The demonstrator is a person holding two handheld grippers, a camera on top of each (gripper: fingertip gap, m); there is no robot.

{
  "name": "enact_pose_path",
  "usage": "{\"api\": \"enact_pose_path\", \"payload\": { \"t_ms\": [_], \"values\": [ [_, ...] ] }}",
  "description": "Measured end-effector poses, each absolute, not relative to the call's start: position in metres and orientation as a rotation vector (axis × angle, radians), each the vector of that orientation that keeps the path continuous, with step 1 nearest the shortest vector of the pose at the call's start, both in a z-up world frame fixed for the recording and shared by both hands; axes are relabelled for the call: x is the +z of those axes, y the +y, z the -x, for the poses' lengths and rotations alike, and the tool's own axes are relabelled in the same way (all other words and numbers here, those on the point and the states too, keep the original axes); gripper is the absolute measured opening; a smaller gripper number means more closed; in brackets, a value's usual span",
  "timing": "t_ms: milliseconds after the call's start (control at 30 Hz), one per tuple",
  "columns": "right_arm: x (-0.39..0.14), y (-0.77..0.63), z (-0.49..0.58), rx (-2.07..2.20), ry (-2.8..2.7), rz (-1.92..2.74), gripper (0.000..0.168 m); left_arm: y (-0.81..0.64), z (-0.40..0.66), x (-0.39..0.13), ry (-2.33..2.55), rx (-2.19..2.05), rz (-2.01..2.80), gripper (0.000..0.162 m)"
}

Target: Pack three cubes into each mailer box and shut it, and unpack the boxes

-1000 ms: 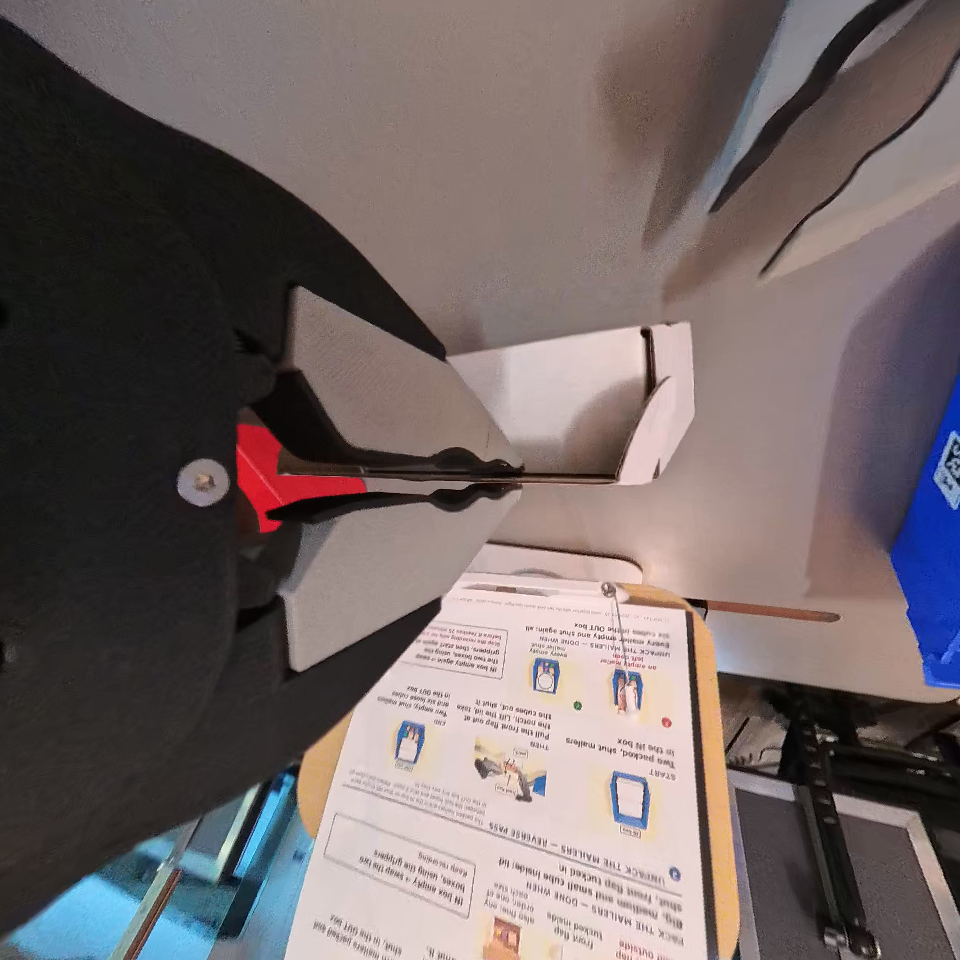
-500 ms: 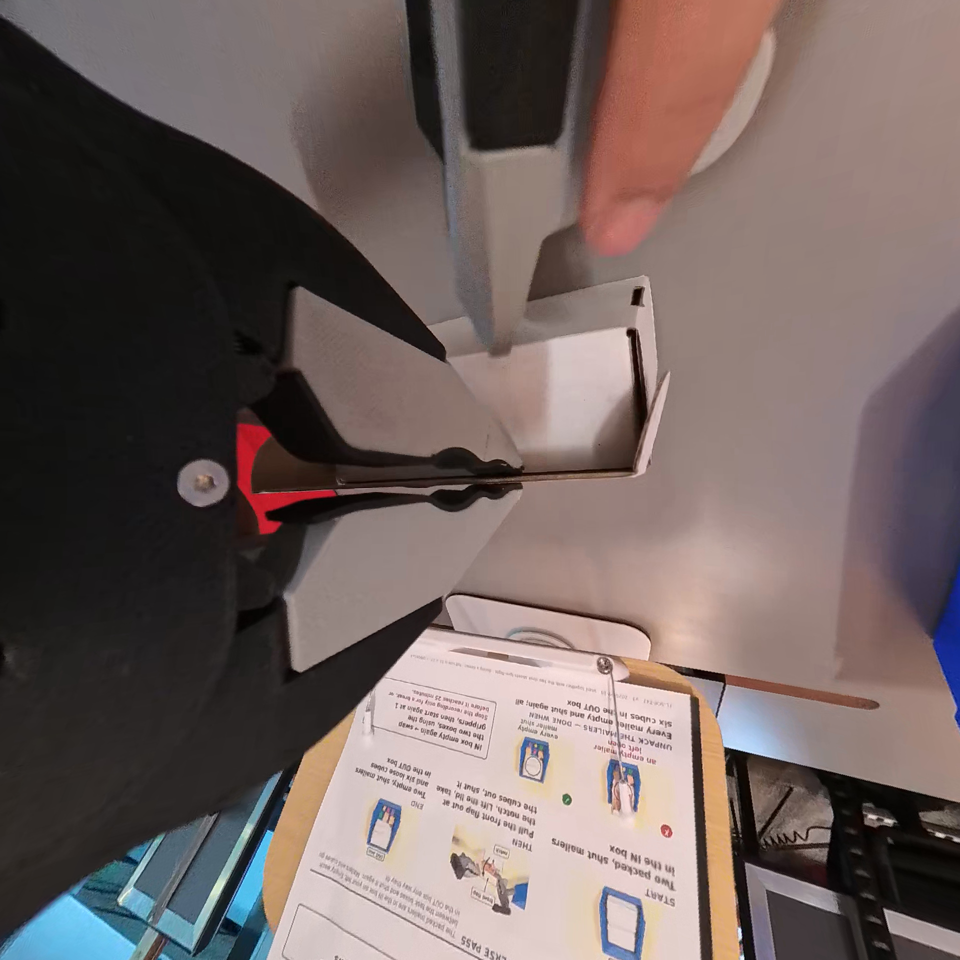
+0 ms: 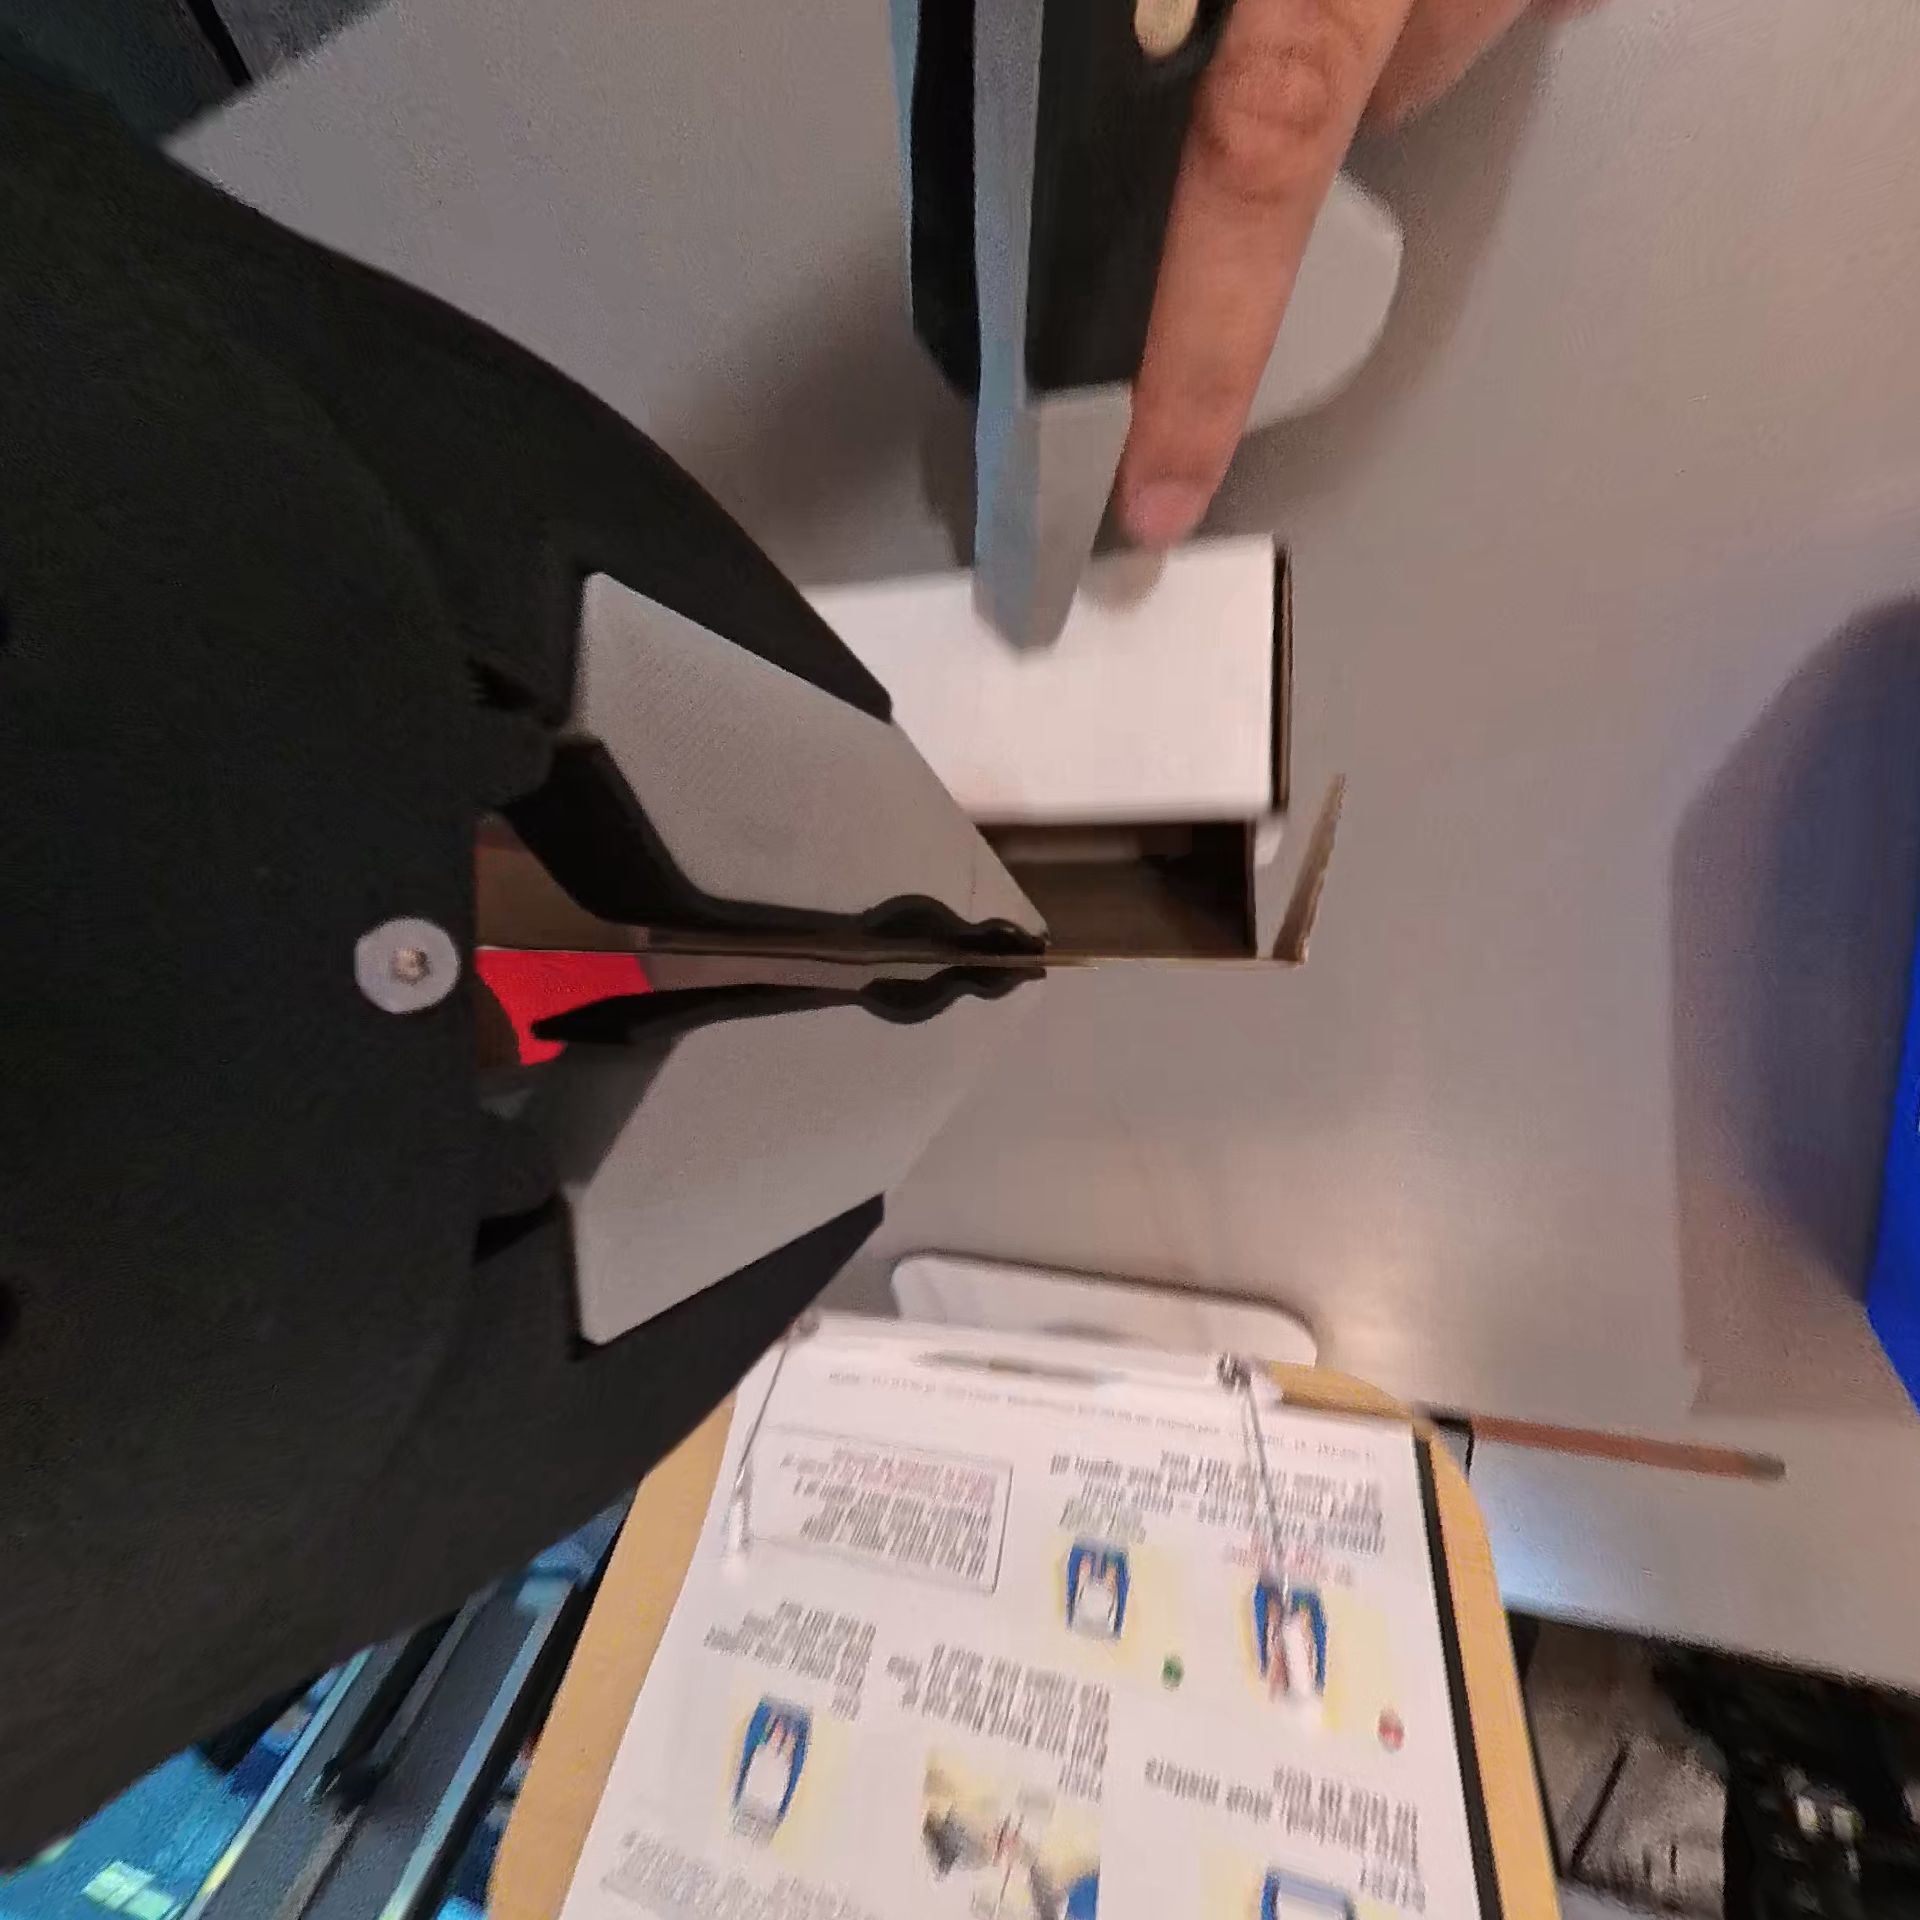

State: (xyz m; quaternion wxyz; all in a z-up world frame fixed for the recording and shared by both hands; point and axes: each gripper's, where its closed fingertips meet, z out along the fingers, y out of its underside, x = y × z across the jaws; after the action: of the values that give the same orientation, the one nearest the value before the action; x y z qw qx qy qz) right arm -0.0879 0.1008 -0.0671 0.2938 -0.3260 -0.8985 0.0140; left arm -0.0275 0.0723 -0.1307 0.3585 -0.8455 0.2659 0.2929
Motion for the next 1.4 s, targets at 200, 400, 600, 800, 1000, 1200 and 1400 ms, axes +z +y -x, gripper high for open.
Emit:
{"api": "enact_pose_path", "payload": {
  "t_ms": [200,400,600,800,1000,1200,1400],
  "values": [
    [-0.056,0.106,0.088,0.058,-2.391,0.884,0.000,0.061,0.016,-0.167,0.731,0.669,2.257,0.056],
    [-0.060,0.106,0.087,0.033,-2.381,0.876,0.000,0.063,0.003,-0.170,0.743,0.601,2.227,0.059],
    [-0.061,0.105,0.086,-0.009,-2.367,0.850,0.000,0.078,0.007,-0.119,0.650,0.705,2.091,0.081],
    [-0.062,0.098,0.081,-0.004,-2.393,0.840,0.000,0.093,0.030,-0.136,0.711,0.724,2.245,0.105],
    [-0.048,0.108,0.086,-0.002,-2.351,0.841,0.000,0.087,0.009,-0.156,0.790,0.471,2.349,0.084],
    [-0.038,0.122,0.091,0.005,-2.390,0.834,0.000,0.075,0.004,-0.186,0.808,0.457,2.384,0.083],
    [-0.040,0.164,0.123,-0.148,-2.415,0.842,0.000,0.074,0.000,-0.184,0.805,0.415,2.384,0.079]
  ]
}}
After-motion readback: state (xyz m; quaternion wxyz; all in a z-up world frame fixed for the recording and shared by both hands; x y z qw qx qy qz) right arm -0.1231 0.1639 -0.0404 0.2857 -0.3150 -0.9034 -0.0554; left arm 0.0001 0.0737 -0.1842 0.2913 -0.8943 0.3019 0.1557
